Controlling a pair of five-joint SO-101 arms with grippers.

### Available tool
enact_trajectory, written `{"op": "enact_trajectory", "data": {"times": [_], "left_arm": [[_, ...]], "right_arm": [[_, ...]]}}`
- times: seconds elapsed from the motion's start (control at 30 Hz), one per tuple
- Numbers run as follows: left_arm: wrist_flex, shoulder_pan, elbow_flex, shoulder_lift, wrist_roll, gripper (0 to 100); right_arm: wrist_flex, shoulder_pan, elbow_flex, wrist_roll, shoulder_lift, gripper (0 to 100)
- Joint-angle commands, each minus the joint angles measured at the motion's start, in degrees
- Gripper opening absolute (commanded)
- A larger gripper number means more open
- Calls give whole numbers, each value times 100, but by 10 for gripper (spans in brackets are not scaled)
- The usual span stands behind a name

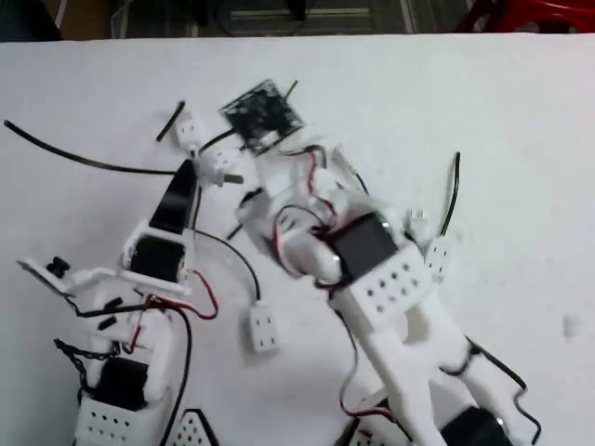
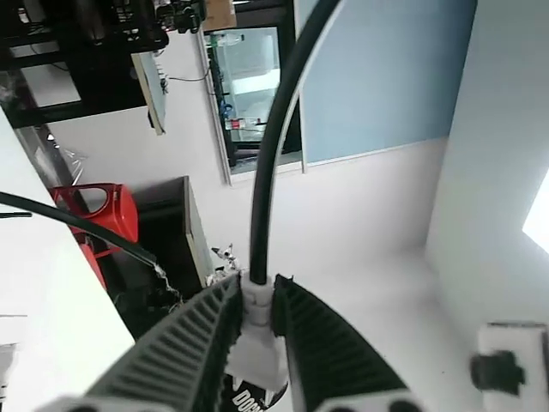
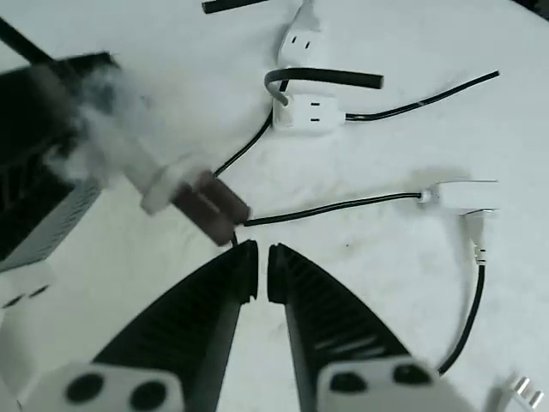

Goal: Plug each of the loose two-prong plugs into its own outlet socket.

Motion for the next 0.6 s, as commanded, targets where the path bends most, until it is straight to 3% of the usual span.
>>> {"op": "enact_trajectory", "data": {"times": [0.0,0.57], "left_arm": [[-431,57,53,-40,44,24],[-422,66,88,-40,44,24]], "right_arm": [[31,-4,-642,-35,796,34],[1473,286,-4914,-44,3776,34]]}}
